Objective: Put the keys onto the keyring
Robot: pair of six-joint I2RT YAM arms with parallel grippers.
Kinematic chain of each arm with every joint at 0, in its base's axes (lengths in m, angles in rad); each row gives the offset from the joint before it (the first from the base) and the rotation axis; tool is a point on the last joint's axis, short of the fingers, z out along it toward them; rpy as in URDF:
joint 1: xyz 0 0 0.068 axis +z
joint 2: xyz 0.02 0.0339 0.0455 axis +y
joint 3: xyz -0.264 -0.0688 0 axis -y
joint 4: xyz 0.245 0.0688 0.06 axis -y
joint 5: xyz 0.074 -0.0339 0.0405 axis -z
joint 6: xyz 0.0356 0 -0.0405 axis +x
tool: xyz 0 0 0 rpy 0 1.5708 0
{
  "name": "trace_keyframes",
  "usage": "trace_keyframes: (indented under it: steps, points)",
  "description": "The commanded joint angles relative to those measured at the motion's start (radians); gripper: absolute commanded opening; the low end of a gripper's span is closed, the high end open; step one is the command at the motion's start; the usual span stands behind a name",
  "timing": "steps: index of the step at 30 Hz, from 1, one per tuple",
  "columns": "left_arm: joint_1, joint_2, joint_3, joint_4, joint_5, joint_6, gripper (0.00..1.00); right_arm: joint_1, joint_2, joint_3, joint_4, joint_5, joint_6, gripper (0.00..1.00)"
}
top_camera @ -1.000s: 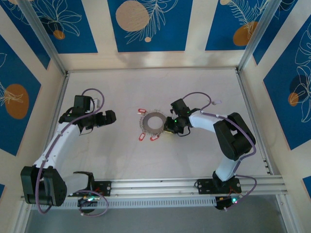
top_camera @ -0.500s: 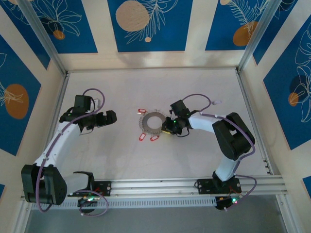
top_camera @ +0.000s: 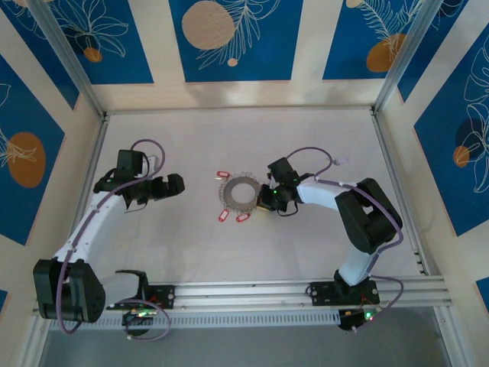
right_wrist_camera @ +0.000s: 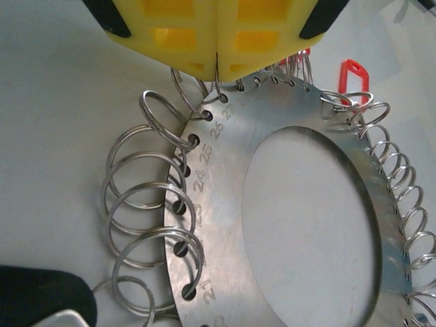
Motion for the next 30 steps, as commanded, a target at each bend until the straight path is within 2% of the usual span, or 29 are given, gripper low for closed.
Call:
trace_keyframes:
  steps: [1, 4, 9, 16, 22, 28, 30]
  points:
    - [-0.009, -0.023, -0.019, 0.107, 0.181, 0.017, 1.00, 0.011, -0.057, 0.049, -0.114, 0.054, -0.113, 0.01]
    - [-0.041, -0.057, -0.078, 0.251, 0.318, 0.036, 1.00, 0.017, -0.104, 0.094, -0.193, 0.086, -0.254, 0.01]
    - [-0.136, -0.089, -0.060, 0.310, 0.400, 0.138, 1.00, 0.023, -0.189, 0.130, -0.279, 0.088, -0.497, 0.00]
    - [-0.293, -0.160, -0.072, 0.423, 0.435, 0.456, 0.99, 0.037, -0.332, 0.103, -0.312, 0.016, -0.848, 0.00]
    - [-0.339, -0.096, -0.030, 0.383, 0.445, 0.583, 0.78, 0.051, -0.481, 0.050, -0.301, -0.090, -1.098, 0.00]
    - [-0.425, -0.096, -0.054, 0.432, 0.441, 0.705, 0.68, 0.051, -0.571, 0.032, -0.299, -0.129, -1.212, 0.00]
    - [-0.455, -0.102, -0.075, 0.470, 0.446, 0.739, 0.60, 0.051, -0.576, 0.032, -0.303, -0.163, -1.248, 0.00]
